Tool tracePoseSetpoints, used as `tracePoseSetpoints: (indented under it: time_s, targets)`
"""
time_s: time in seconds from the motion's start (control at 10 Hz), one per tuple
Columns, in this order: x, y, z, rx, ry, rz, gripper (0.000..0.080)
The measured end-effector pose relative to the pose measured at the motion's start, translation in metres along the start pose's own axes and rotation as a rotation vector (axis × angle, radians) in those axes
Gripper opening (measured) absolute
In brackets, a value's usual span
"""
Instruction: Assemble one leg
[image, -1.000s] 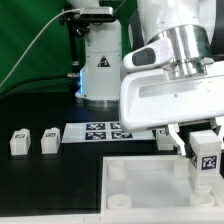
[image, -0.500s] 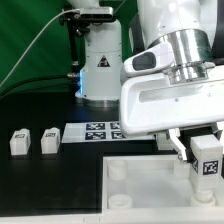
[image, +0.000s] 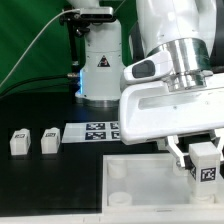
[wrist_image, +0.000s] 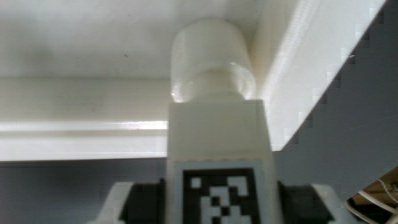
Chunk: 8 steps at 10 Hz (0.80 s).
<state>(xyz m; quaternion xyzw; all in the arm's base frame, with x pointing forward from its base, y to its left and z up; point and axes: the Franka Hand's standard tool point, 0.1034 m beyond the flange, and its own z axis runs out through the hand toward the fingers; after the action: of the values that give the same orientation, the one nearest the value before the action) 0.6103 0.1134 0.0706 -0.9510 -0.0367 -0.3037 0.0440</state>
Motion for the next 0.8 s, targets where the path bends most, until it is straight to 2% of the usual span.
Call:
tracePoseSetpoints:
  time_s: [0.2, 0.4, 0.6, 0.7, 0.8]
  targets:
    - [-0.0010, -0.0009, 0.0000, -0.021, 0.031, 0.039, 0.0291]
    - [-0.0038, -0.0005, 0.0017, -0.019, -0.036, 0.039, 0.0291]
    - [-0.0057, -0.0007, 0.0025, -0.018, -0.044, 0.039, 0.0536]
    - [-0.0065, -0.0008, 0.0028, -0.017, -0.047, 0.039, 0.0536]
    - [-0.0067, -0.0008, 0.0030, -0.017, -0.047, 0.039, 0.0629]
